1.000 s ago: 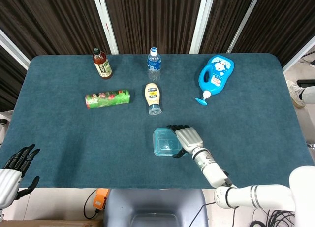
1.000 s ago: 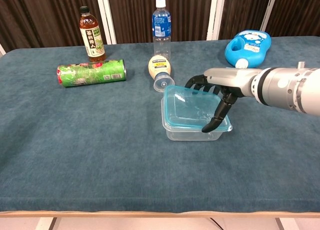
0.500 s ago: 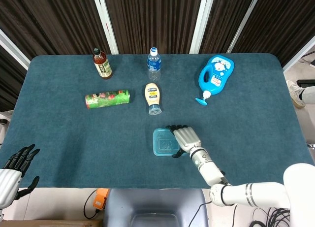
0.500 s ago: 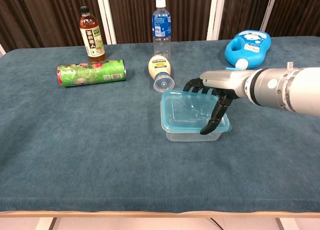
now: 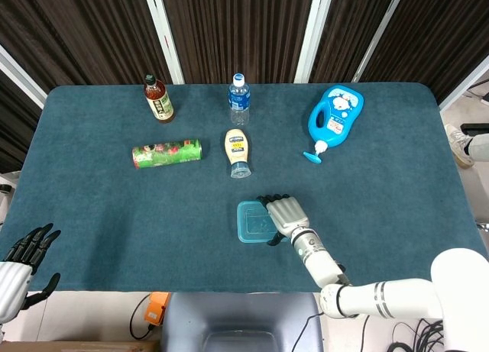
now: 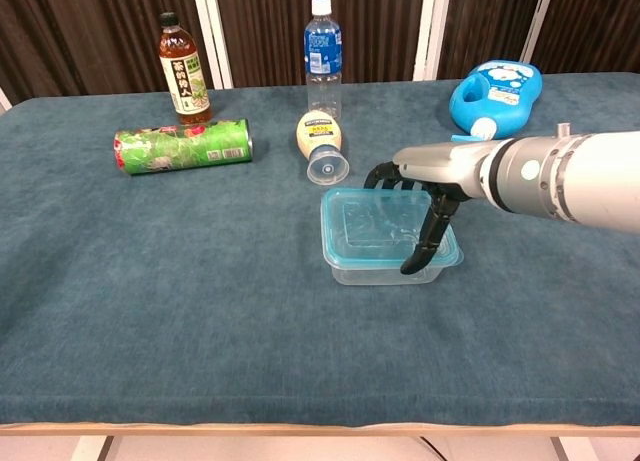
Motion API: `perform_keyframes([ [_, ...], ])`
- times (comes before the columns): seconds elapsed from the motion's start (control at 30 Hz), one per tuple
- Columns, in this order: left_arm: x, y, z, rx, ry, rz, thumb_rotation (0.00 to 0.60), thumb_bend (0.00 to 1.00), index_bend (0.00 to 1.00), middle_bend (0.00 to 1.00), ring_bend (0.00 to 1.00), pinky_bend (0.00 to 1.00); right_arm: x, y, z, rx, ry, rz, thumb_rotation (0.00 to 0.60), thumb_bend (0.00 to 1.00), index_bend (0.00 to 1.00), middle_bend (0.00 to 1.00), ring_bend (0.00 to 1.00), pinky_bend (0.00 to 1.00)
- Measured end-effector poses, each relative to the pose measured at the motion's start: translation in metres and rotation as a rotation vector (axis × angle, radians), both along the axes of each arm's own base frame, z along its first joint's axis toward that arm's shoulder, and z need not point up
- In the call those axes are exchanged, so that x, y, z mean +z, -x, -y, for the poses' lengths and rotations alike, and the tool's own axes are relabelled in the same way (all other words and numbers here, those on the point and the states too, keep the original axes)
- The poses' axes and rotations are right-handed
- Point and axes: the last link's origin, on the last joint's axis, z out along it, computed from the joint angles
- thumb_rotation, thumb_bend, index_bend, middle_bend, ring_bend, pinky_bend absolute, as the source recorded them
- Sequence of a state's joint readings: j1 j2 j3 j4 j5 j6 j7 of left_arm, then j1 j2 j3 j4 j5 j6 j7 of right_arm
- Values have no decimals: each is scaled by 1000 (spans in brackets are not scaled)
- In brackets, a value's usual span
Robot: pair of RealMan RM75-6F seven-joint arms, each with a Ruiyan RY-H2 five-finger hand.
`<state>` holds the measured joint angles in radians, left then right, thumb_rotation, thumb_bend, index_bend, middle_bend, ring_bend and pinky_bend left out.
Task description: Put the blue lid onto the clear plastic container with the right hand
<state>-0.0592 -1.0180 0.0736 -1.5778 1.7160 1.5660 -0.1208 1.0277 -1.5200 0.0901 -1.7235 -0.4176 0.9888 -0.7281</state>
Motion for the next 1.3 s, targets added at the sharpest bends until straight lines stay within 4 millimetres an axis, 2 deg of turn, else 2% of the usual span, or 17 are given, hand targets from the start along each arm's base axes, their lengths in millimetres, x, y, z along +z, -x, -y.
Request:
perform_keyframes([
  [0.1, 0, 0, 0, 1, -1, 0, 600, 392, 0, 0, 0, 158, 1, 0, 0, -6, -11, 1, 600, 245, 241, 202, 151, 294],
  [0.27, 0, 0, 0, 4, -1, 2, 600, 391, 0, 0, 0, 159, 4, -1, 0, -8, -22, 5, 600, 246, 145, 144, 109, 249],
  [0.57, 1, 0, 0, 3, -1, 5, 600, 392, 0, 0, 0, 159, 10, -2, 1, 1, -19, 6, 600, 246, 94, 115, 77, 206],
  [0.83, 2, 0, 0, 4, -5, 8, 600, 390, 0, 0, 0, 159, 23, 3, -4, 29, -14, -28, 600, 246, 37, 46, 1, 96],
  [1.03, 1, 0, 0, 2, -2, 5, 600, 389, 0, 0, 0, 159, 40, 8, -14, 93, 1, -48, 600, 245, 50, 38, 0, 38],
  [1.17, -2, 0, 0, 4, 3, 0, 600, 390, 0, 0, 0, 159, 49, 8, -22, 176, 18, -38, 600, 247, 111, 49, 0, 38],
  [1.3, -3, -1, -1, 3, 7, -4, 600, 389, 0, 0, 0, 159, 54, 8, -33, 275, 20, -19, 600, 292, 247, 143, 37, 139],
])
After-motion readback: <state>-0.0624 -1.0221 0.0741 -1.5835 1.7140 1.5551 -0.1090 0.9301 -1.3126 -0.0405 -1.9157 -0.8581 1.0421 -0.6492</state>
